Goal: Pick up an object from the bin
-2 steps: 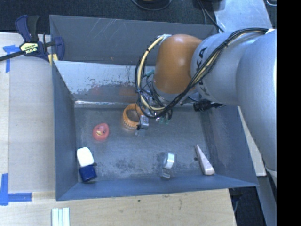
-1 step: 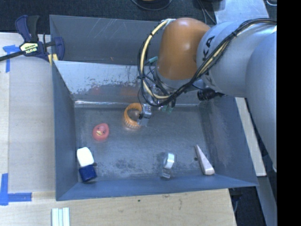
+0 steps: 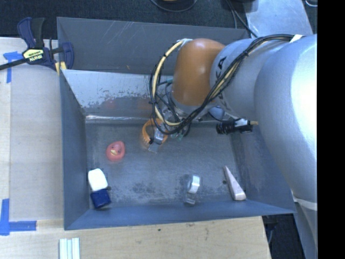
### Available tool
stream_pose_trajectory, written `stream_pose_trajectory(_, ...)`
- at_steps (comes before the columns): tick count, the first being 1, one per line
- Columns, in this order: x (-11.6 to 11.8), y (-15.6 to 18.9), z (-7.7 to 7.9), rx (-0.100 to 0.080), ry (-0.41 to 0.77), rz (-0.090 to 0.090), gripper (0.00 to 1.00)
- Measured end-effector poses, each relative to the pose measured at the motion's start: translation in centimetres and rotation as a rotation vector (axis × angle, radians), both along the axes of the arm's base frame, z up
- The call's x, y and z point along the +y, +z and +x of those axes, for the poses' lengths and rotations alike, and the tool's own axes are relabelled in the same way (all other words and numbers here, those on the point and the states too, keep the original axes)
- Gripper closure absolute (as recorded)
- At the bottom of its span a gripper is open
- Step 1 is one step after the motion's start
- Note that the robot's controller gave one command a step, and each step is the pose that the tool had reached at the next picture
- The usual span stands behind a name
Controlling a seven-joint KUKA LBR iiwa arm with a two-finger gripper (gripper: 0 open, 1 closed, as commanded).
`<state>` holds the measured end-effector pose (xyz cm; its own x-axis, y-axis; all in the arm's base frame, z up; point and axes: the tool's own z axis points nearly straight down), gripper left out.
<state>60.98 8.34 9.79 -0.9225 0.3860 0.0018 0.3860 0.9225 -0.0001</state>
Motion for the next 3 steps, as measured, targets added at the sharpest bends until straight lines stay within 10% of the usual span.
stream_pose_trajectory(1,0.1,-2.8,-0.6,-0.010,0.198,0.000,0.00)
stream_pose_trajectory(2,0.2,-2.6,0.7,-0.008,-0.505,0.002,1.00)
stream_pose_trajectory(3,0.2,-2.6,0.9,-0.006,-0.520,0.002,1.00)
